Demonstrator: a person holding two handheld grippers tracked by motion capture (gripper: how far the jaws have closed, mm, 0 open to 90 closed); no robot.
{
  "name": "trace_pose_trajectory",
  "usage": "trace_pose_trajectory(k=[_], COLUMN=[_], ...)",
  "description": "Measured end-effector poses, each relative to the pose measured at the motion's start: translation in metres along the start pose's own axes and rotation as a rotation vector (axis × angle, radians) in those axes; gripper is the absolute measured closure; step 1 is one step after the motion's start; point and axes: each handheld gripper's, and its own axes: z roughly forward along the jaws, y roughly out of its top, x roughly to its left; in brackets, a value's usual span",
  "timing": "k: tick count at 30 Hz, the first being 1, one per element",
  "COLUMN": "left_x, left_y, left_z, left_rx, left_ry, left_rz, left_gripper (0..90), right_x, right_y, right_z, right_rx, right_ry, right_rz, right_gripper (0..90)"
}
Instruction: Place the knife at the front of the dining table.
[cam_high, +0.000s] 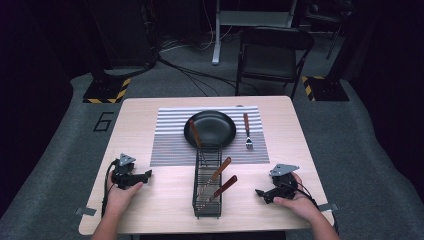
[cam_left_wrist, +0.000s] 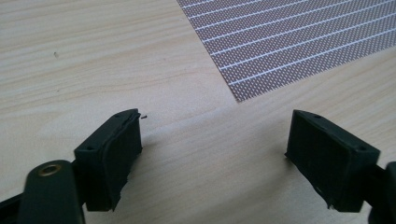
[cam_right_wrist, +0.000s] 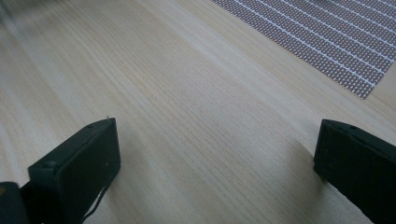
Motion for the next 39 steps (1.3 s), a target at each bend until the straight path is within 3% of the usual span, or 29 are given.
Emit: trace_pose_trajectory(k=[9, 23, 28, 32, 39], left_x=[-0.012, -0.039, -0.050, -0.053, -0.061], left_y=[0.012, 0.030, 0.039, 0.044, 0.057], left_z=[-0.017, -0.030, -0.034, -0.036, -0.037], left_rx=[-0.019, -0.019, -0.009, -0.011, -0.028], left_ry=[-0.032, -0.076, -0.089, -0.104, -0.152], left_rz=[0.014, 0.045, 0.083, 0.084, 0.051], left_gripper=[33.4, 40.1, 40.2, 40.2, 40.7], right_x=[0.000, 0.000, 0.000, 0.000, 0.000], right_y=[0.000, 0.000, 0.000, 0.000, 0.000], right_z=[0.000, 0.000, 0.000, 0.000, 0.000], right_rx=[0.000, -0.001, -0.001, -0.001, -0.001], right_ry=[0.000, 0.000, 0.000, 0.000, 0.000], right_rz=[0.000, -0.003, -0.002, -0.003, -0.003], right_gripper=[0.0, 0.0, 0.0, 0.0, 0.0])
